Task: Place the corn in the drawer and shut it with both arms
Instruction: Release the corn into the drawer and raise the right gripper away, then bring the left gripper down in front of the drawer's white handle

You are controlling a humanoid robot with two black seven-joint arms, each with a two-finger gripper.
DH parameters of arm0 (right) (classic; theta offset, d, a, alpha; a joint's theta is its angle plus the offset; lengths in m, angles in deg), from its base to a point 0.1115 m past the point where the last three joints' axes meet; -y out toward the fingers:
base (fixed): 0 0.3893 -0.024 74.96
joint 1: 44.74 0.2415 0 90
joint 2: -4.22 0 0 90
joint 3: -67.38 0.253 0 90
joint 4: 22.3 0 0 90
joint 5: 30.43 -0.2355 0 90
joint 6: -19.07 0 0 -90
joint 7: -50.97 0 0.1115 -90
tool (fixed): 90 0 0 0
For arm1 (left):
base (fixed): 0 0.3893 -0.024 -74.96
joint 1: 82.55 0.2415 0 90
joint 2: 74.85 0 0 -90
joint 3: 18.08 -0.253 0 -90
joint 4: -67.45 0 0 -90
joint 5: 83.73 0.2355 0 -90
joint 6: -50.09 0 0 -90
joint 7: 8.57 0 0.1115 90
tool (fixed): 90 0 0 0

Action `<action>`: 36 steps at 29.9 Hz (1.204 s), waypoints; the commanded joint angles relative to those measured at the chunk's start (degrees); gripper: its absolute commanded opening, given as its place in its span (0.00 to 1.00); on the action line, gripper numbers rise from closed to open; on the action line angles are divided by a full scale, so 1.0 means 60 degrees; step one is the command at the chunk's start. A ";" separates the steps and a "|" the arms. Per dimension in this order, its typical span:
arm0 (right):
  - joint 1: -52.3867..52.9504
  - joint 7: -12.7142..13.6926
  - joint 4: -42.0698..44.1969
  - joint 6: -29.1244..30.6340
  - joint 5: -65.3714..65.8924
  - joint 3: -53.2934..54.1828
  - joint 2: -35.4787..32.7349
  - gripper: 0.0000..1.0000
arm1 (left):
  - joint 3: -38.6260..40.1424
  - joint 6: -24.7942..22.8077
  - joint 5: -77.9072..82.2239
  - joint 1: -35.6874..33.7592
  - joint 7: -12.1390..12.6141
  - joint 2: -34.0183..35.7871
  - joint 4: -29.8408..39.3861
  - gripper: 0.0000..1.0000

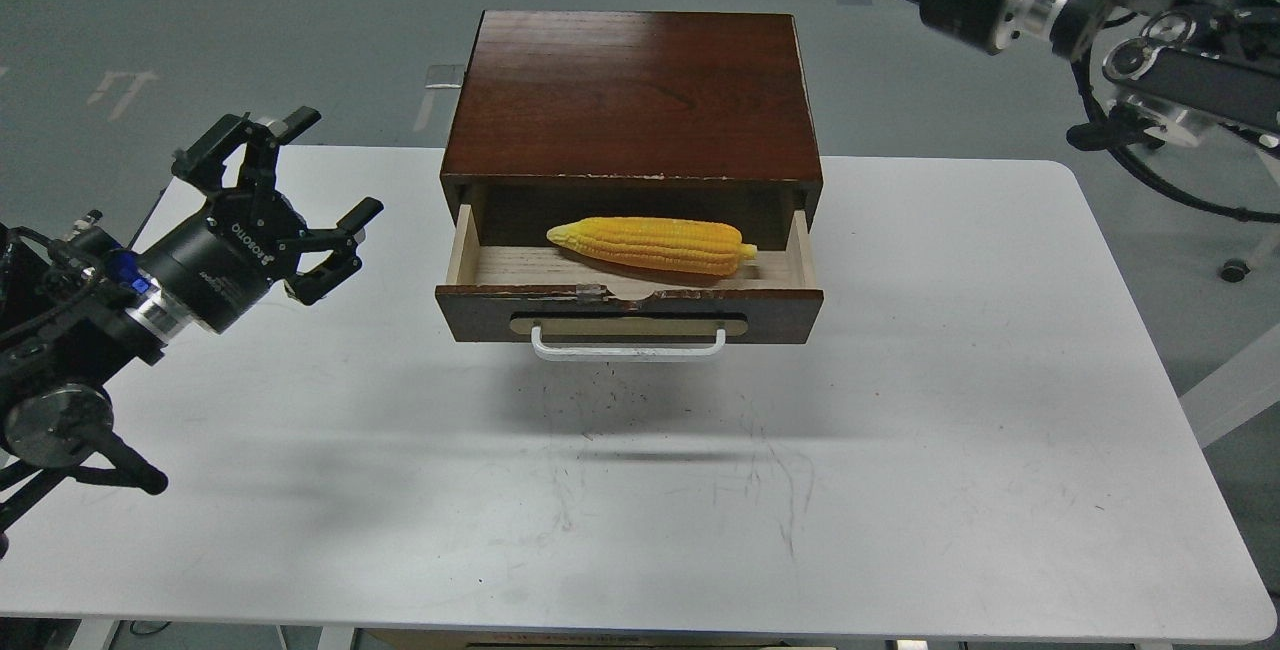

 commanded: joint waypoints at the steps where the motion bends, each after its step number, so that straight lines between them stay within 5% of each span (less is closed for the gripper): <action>1: -0.2502 -0.0003 0.0092 0.0032 -0.1308 0.2258 -0.0359 0.96 | -0.0013 0.0000 0.0012 0.0001 0.0000 -0.0045 0.0001 1.00; 13: -0.5995 -0.0003 0.0795 0.1336 -0.3128 0.4653 -0.0183 0.97 | 0.0016 0.0000 0.0012 -0.0043 0.0000 0.0116 -0.0072 1.00; 19: -0.6230 -0.0003 0.0781 0.1365 -0.3128 0.4624 -0.0183 0.97 | 0.0133 0.0000 0.0493 -0.1506 0.0000 0.0833 0.0015 1.00; 28: -0.6303 -0.0003 0.0795 0.1366 -0.3113 0.4623 -0.0066 0.97 | 0.0294 0.0000 0.6350 -0.3544 0.0000 0.1098 0.2664 1.00; 32: -0.6406 -0.0003 0.0795 0.1366 -0.3113 0.4609 -0.0066 0.97 | 0.0221 0.0000 0.9859 -0.3530 0.0000 0.0076 0.4114 1.00; 36: -0.6479 -0.0003 0.0795 0.1366 -0.3098 0.4609 -0.0066 0.97 | 0.0089 0.0000 1.2487 -0.3398 0.0000 -0.1068 0.4322 0.99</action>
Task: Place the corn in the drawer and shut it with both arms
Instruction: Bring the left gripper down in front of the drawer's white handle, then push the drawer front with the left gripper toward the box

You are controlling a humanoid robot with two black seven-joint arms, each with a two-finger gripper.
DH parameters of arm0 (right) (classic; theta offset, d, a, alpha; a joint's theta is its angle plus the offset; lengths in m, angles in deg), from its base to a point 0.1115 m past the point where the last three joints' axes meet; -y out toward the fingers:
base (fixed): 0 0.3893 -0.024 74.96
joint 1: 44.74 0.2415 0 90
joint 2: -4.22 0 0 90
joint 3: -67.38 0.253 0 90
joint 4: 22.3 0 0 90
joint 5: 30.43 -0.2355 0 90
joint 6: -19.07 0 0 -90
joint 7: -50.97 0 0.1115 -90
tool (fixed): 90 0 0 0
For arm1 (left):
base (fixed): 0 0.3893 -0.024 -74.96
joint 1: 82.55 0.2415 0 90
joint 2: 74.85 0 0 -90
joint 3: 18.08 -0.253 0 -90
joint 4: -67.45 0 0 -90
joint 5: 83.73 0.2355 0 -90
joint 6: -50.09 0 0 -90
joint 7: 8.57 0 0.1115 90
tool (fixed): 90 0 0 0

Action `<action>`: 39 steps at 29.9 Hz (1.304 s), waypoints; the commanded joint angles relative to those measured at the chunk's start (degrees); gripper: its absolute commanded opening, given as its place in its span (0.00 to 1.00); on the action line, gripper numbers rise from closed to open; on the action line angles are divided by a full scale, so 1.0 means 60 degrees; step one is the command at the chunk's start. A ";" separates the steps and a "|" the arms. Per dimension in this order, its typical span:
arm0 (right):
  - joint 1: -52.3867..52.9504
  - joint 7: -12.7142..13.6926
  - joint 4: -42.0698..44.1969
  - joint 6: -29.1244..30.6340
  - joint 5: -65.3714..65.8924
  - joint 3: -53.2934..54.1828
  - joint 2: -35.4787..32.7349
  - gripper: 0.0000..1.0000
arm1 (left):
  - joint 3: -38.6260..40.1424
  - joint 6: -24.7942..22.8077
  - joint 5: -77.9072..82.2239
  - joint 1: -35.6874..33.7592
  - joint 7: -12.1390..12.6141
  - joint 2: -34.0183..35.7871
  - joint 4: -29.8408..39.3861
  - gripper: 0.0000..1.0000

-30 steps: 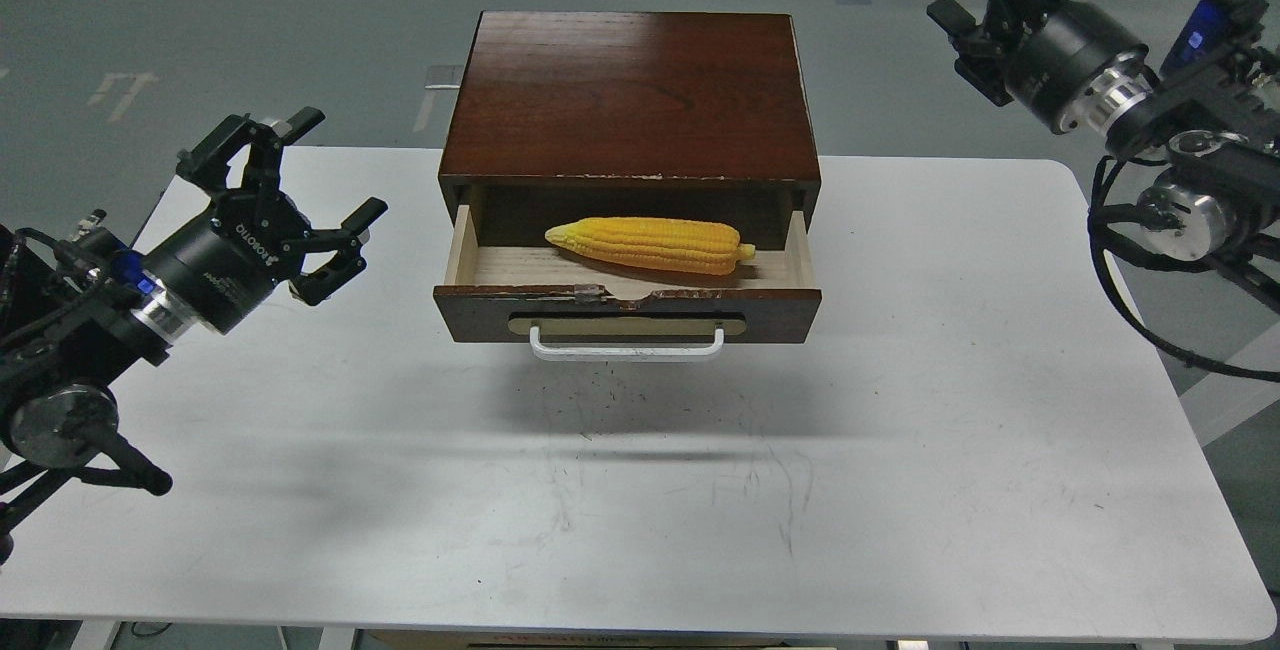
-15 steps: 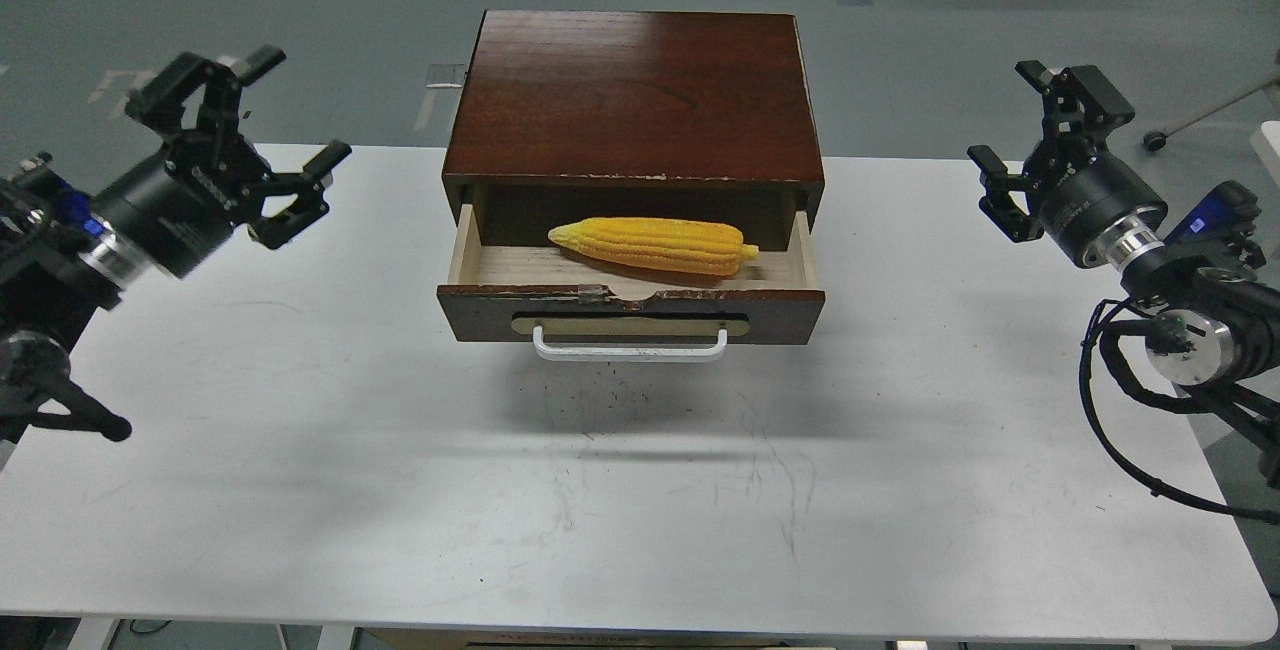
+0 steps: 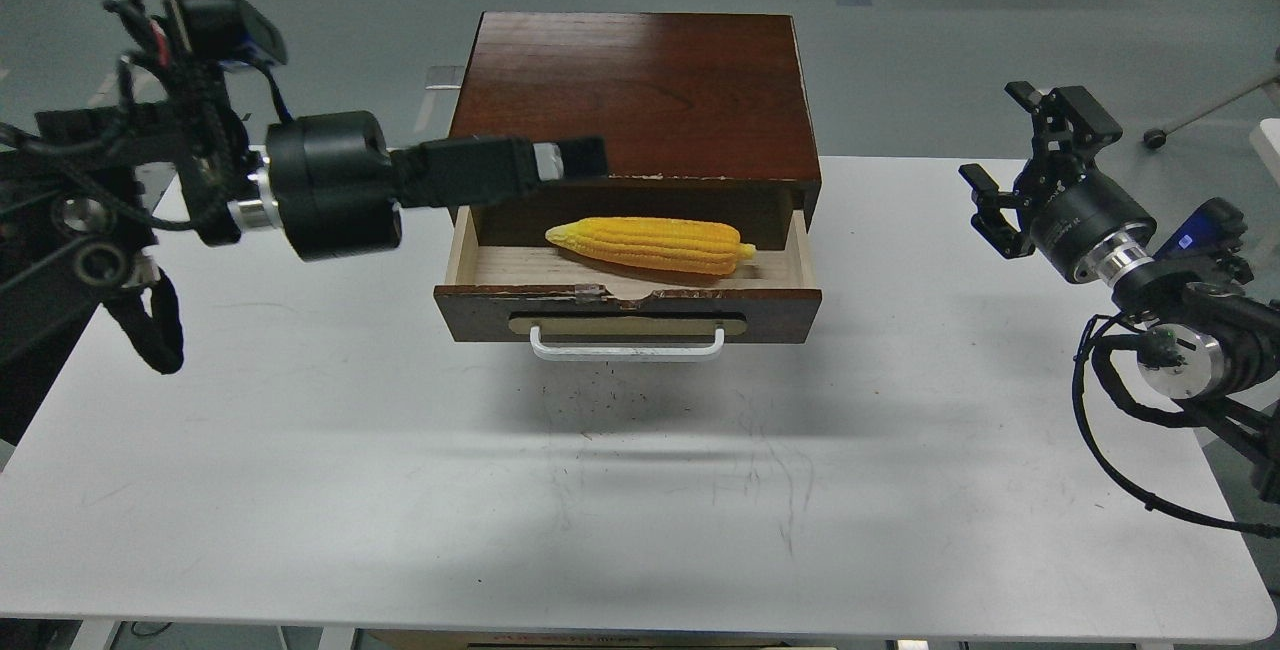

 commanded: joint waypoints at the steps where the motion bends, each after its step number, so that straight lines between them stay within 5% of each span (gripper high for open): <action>1: -0.0095 0.0001 -0.0002 0.0000 0.0008 -0.0002 -0.0016 0.97 | -0.0149 0.0003 0.2672 0.0238 0.0001 -0.1220 0.0187 0.98; 5: -0.0154 0.0001 -0.0002 0.0000 0.0008 -0.0016 -0.0060 0.97 | -0.0529 0.0003 0.3718 0.0897 0.0001 -0.1940 0.0158 0.86; 6: -0.0169 0.0001 -0.0017 0.0000 0.0008 -0.0031 -0.0074 0.97 | -0.0588 0.0003 0.3777 0.1028 0.0001 -0.2014 0.0144 0.77; 7: -0.0169 0.0001 -0.0017 0.0000 0.0008 -0.0074 -0.0089 0.97 | -0.0734 0.0003 0.3836 0.1320 0.0001 -0.2087 0.0100 0.50; 10: -0.0184 0.0001 -0.0017 0.0014 0.0008 -0.0148 -0.0104 0.97 | -0.0882 0.0003 0.3764 0.2096 0.0001 -0.2015 -0.0003 0.14; 13: -0.0184 0.0001 -0.0017 0.0014 0.0008 -0.0148 -0.0104 0.97 | -0.0765 0.0003 0.3574 0.2741 0.0001 -0.1971 -0.0003 0.00; 19: -0.0184 0.0001 -0.0032 0.0014 0.0023 -0.0163 -0.0075 0.97 | -0.0706 0.0003 0.2315 0.3198 0.0001 -0.2000 -0.0427 0.00; 24: -0.0184 0.0001 -0.0017 0.0014 0.0038 -0.0177 -0.0075 0.97 | -0.0721 0.0003 0.0691 0.3212 0.0740 -0.2044 -0.1377 0.00; 39: -0.0286 0.0001 -0.0017 0.0014 0.0038 -0.0177 -0.0031 0.97 | -0.0633 0.0003 0.0058 0.3212 0.1210 -0.2014 -0.2478 0.00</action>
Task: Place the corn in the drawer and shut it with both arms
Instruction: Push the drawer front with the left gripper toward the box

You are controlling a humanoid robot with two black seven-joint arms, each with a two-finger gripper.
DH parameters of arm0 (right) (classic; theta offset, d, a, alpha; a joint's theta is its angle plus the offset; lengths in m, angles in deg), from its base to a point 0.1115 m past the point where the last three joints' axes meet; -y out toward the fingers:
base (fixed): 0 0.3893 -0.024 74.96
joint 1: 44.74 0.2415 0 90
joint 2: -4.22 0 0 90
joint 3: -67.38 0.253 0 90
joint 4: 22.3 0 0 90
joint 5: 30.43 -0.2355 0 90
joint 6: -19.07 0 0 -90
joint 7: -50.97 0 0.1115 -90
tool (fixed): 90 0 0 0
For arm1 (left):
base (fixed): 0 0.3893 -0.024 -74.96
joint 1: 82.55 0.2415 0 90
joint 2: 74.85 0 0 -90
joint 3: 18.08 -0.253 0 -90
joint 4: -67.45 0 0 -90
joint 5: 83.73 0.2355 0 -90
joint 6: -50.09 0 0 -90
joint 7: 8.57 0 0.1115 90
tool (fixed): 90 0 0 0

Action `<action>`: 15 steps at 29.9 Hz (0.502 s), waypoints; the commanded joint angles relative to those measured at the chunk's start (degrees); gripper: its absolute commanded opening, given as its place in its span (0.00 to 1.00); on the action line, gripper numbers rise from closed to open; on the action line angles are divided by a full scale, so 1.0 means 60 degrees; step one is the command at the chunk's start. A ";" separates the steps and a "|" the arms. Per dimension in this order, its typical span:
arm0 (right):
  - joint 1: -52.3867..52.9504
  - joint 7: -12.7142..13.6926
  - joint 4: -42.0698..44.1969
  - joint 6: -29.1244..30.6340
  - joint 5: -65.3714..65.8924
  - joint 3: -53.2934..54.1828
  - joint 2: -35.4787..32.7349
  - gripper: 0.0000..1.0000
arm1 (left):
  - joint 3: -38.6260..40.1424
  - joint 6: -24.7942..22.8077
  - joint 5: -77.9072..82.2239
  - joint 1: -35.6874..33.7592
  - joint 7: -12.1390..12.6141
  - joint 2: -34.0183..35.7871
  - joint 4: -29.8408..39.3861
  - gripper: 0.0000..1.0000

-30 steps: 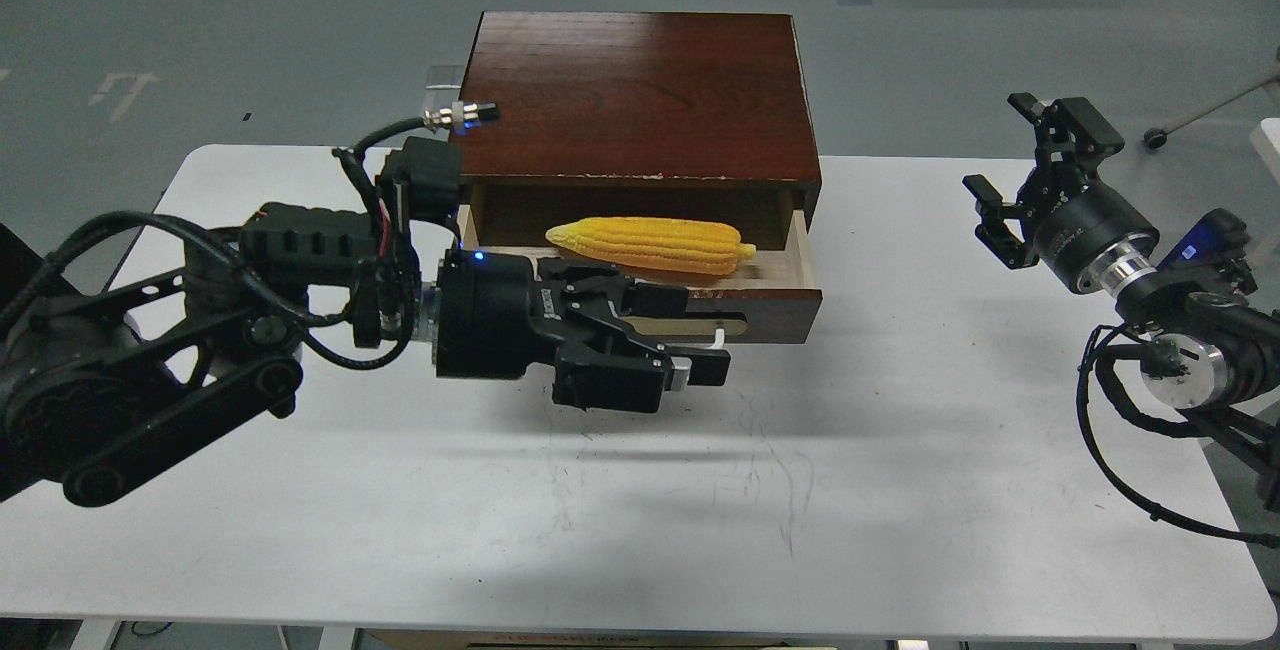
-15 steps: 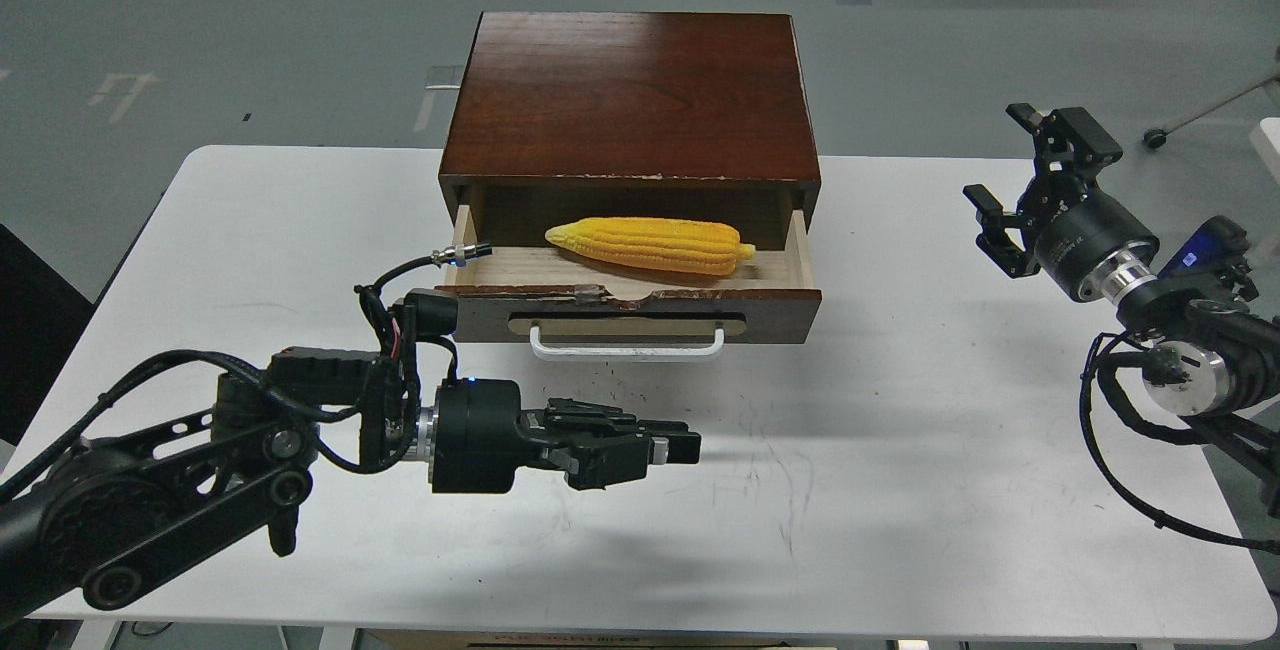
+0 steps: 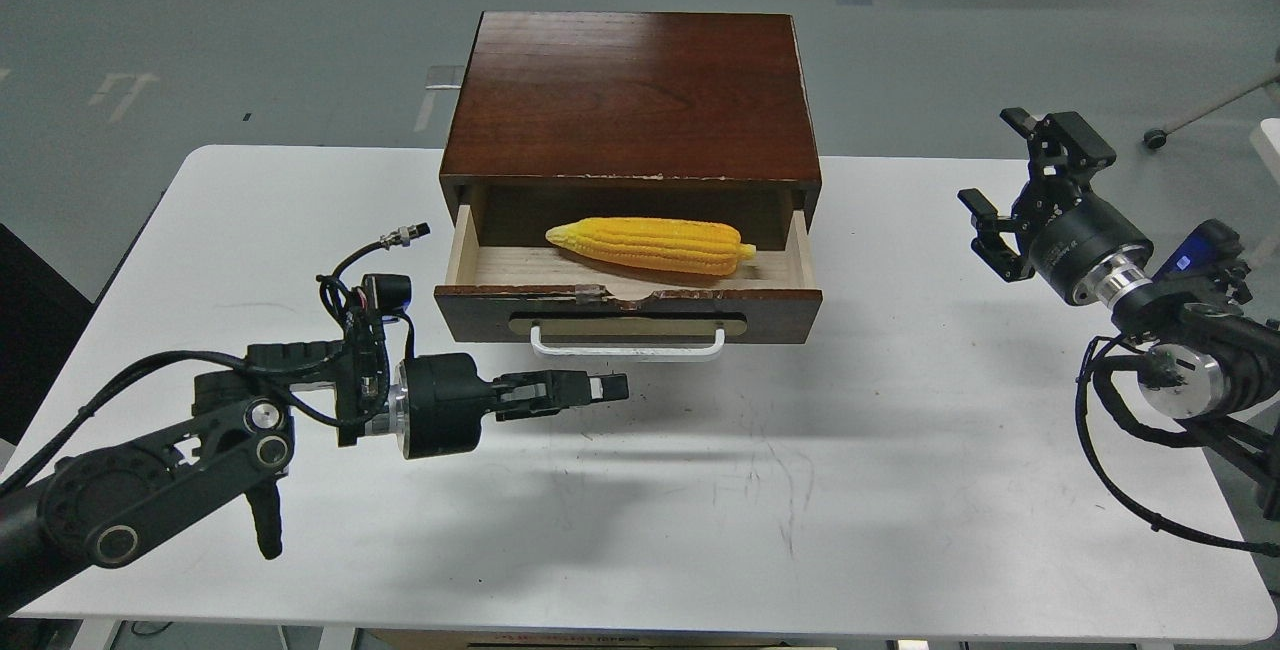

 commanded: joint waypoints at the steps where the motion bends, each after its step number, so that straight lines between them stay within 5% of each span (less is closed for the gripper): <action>1: -0.0025 0.0001 0.0000 0.0000 0.0000 0.0000 0.0001 0.97 | 0.0108 -0.0001 -0.0157 -0.0011 0.0068 -0.0023 -0.0196 0.00; 15: -0.0040 0.0001 0.0000 0.0000 0.0015 0.0000 0.0016 0.97 | 0.0314 -0.0001 -0.0597 -0.0026 0.0053 -0.0052 -0.0459 0.00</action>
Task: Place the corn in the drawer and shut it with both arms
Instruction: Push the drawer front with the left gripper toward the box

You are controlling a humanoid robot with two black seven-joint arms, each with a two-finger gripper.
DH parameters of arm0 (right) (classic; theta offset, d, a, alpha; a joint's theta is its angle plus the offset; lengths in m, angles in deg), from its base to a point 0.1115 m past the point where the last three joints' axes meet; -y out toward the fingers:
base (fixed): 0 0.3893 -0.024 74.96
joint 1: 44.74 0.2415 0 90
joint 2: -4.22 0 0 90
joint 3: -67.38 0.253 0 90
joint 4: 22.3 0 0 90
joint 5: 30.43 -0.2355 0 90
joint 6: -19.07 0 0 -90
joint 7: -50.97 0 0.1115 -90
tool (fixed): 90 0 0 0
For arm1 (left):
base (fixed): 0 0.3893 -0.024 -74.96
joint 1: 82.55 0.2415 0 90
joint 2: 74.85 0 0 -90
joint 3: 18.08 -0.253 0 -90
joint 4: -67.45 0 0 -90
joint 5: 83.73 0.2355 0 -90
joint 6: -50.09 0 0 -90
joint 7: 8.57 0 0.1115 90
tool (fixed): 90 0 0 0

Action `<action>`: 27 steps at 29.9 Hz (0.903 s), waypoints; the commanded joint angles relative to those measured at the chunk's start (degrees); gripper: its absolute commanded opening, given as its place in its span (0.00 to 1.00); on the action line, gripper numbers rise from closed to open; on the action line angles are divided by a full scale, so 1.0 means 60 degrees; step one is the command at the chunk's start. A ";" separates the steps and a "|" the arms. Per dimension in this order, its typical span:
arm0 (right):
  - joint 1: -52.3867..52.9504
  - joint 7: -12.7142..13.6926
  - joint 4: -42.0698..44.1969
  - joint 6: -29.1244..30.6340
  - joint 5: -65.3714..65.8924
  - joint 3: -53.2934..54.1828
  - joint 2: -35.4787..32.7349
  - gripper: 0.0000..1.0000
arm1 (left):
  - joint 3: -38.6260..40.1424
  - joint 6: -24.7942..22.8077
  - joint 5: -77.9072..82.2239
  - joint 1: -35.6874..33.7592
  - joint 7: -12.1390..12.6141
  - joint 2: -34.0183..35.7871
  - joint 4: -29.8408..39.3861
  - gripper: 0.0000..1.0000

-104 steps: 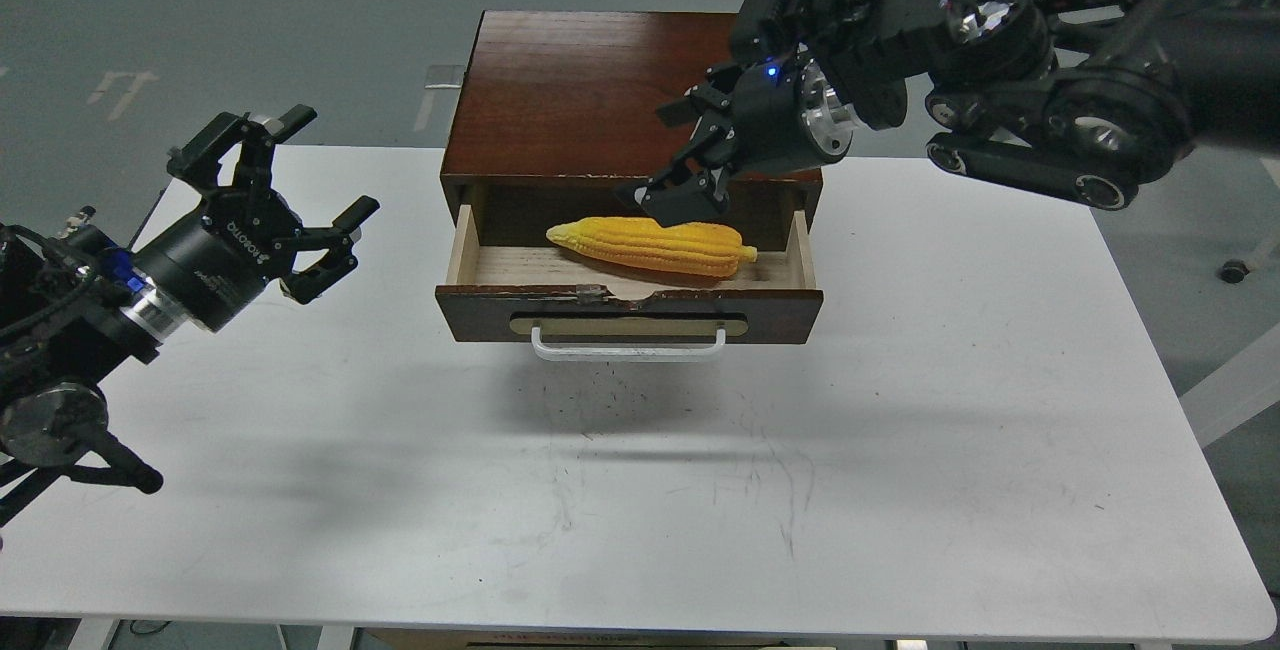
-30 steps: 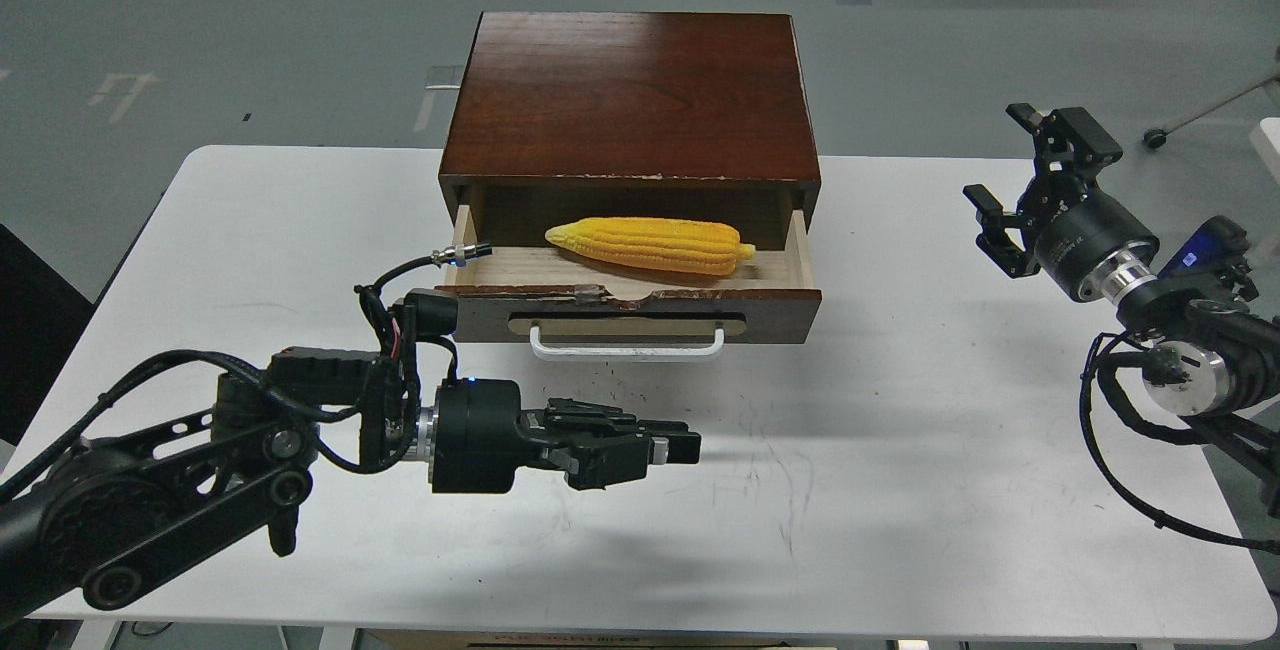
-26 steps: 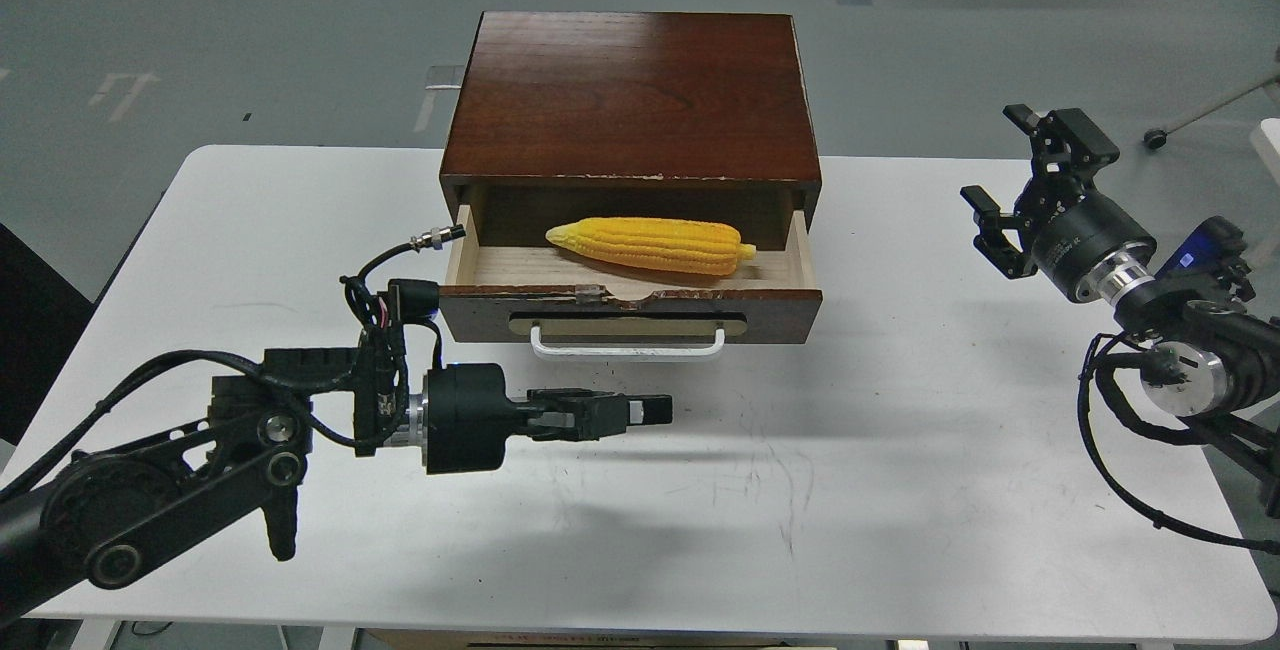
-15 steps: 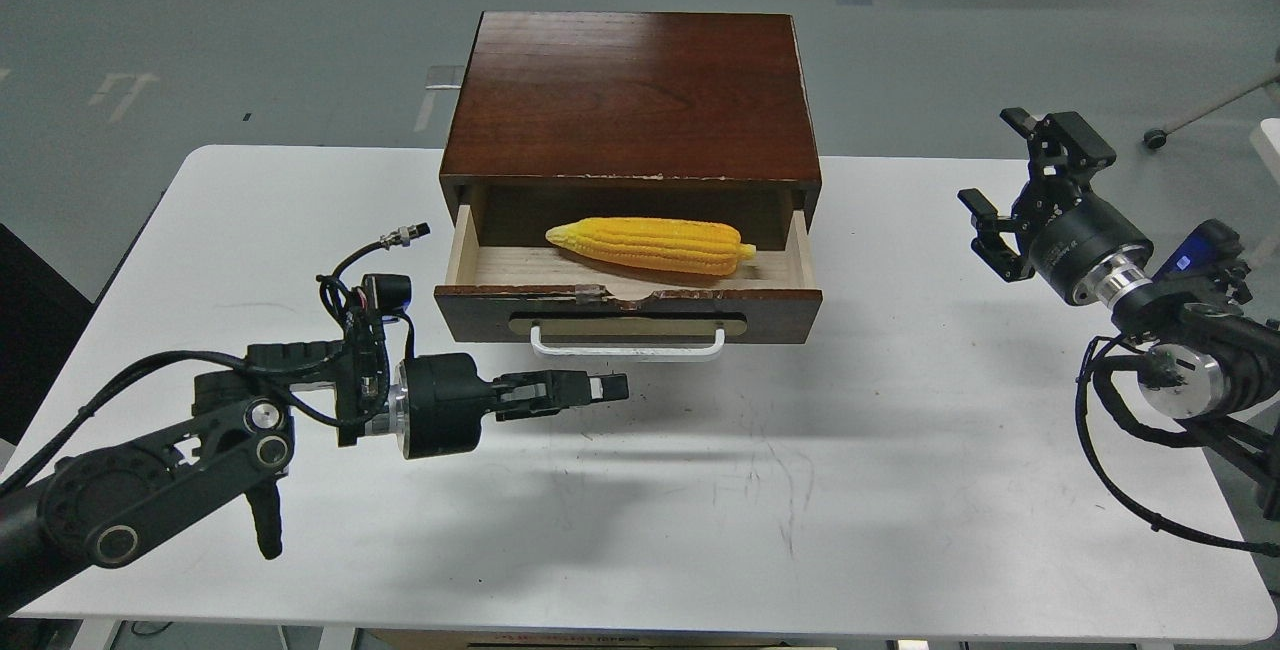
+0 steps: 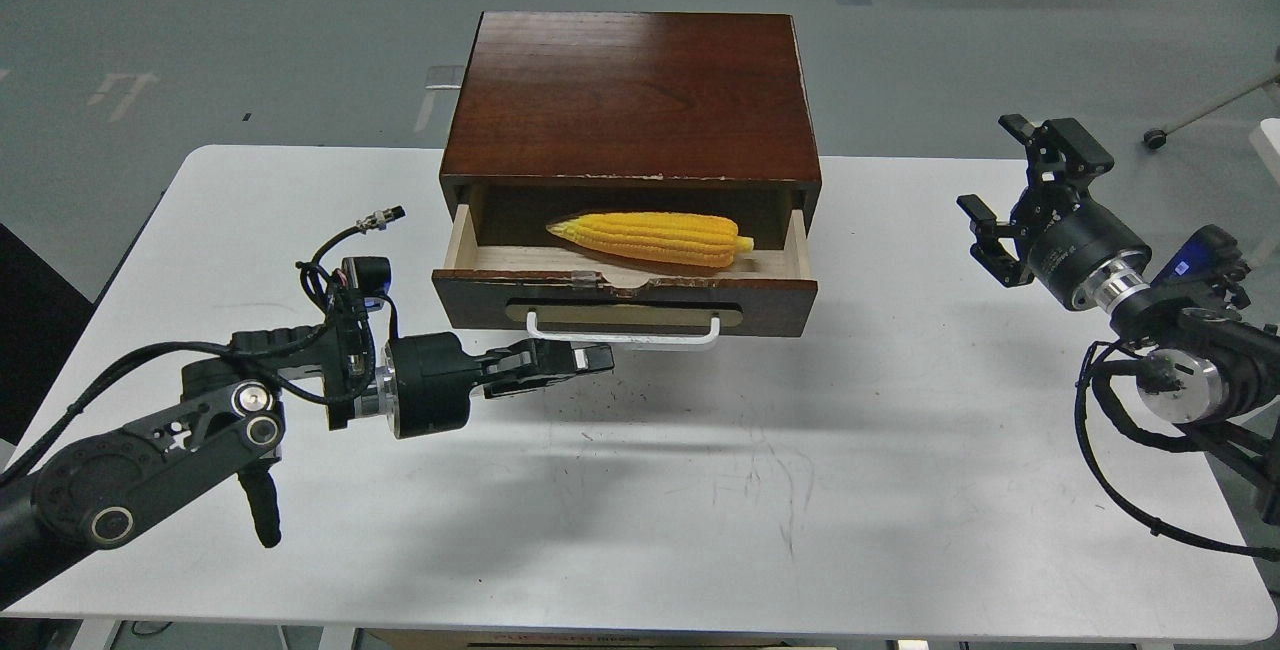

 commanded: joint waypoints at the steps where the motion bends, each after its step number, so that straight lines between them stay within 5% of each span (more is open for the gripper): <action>1: 0.0000 0.0000 0.0000 -0.0015 0.0000 0.0000 -0.0014 0.97 | 0.0020 -0.0001 -0.0001 -0.0001 -0.0008 -0.0054 -0.0183 0.00; 27: -0.0205 0.0000 -0.0044 -0.0015 0.0000 0.0015 -0.0058 0.97 | 0.0430 -0.0001 -0.0616 -0.0191 0.0051 -0.0156 -0.1107 0.00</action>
